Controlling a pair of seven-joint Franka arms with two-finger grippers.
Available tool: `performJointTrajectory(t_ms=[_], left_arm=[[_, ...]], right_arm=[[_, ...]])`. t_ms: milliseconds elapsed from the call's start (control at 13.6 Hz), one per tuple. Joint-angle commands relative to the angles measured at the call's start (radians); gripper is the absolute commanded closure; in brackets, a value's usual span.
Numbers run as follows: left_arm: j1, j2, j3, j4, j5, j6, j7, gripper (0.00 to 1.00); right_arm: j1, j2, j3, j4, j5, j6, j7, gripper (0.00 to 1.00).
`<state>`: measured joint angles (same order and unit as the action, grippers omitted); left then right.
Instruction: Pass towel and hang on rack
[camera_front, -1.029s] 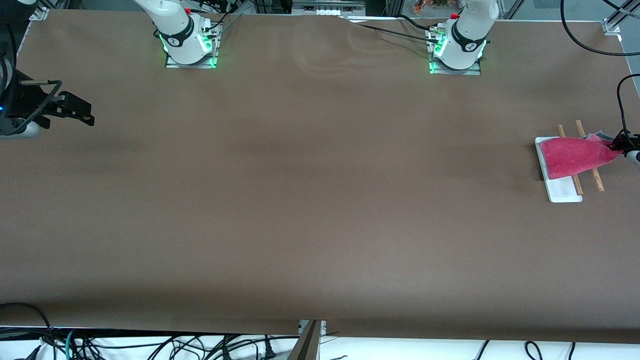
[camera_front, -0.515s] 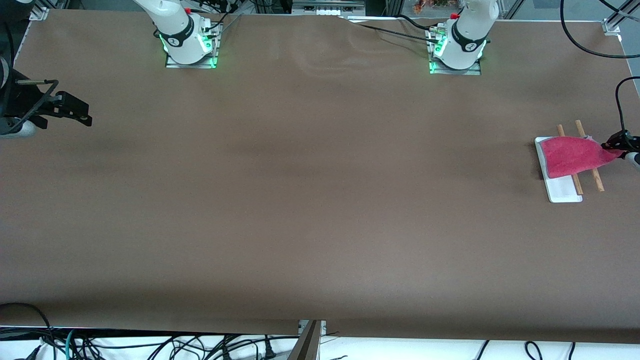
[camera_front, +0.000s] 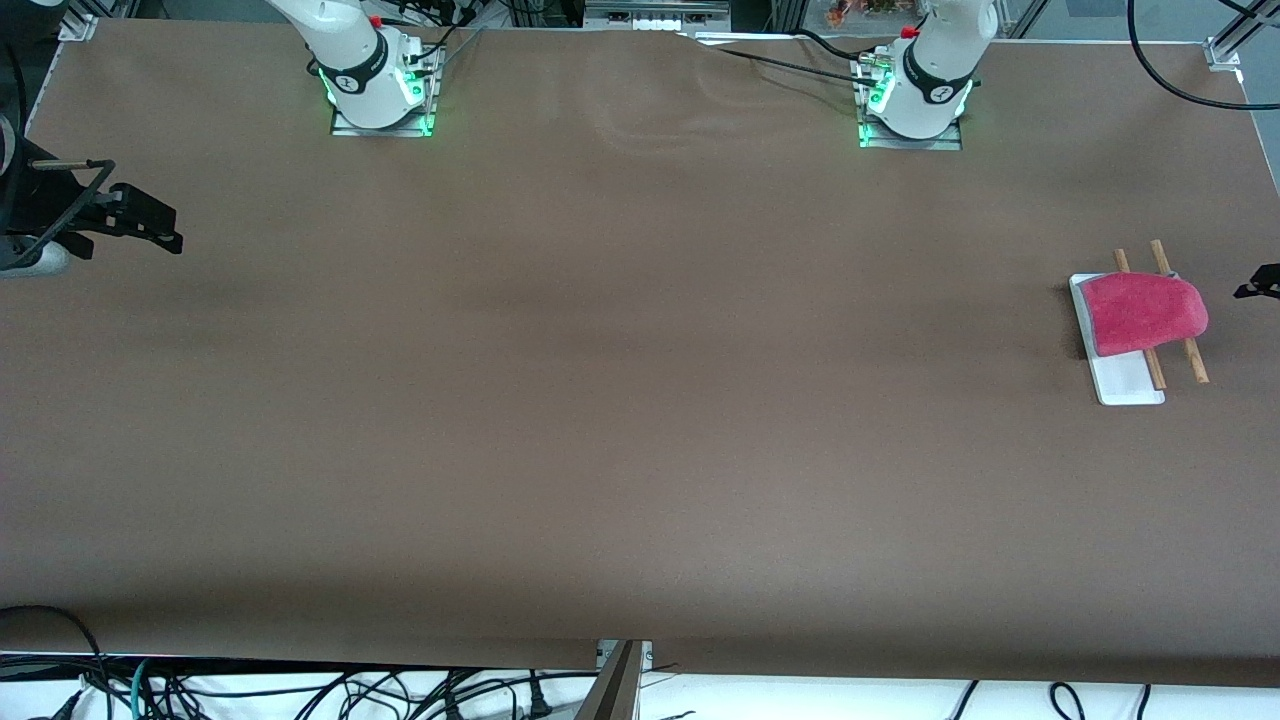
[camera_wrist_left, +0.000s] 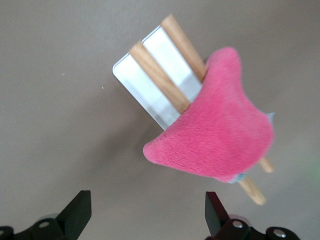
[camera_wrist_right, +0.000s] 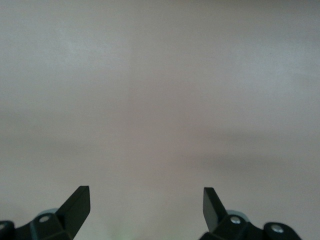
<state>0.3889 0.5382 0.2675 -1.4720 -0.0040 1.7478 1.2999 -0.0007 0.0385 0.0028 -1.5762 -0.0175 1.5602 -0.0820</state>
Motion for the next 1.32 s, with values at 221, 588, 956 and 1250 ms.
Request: performJointTrajectory(t_ms=[221,588,956,1250], left_arm=[[-0.157,-0.101,-0.013,0.128,0.004,-0.258,-0.29,0.0],[-0.278,-0.193,-0.066,0.125,-0.045,-0.318,-0.664,0.0],[-0.314,-0.322,-0.232,0.012,-0.047,-0.289,-1.083,0.0],[-0.314,-0.473,-0.356,-0.167,-0.034,-0.133,-1.319,0.0]], right_arm=[[-0.016,0.012,0.011,0.028,0.011,-0.006,-0.015,0.0],[-0.016,0.015,0.011,0.028,0.008,-0.005,-0.013,0.0],[-0.015,0.015,0.011,0.028,0.008,-0.003,-0.013,0.0],[-0.015,0.015,0.011,0.028,0.008,-0.003,-0.012,0.0]])
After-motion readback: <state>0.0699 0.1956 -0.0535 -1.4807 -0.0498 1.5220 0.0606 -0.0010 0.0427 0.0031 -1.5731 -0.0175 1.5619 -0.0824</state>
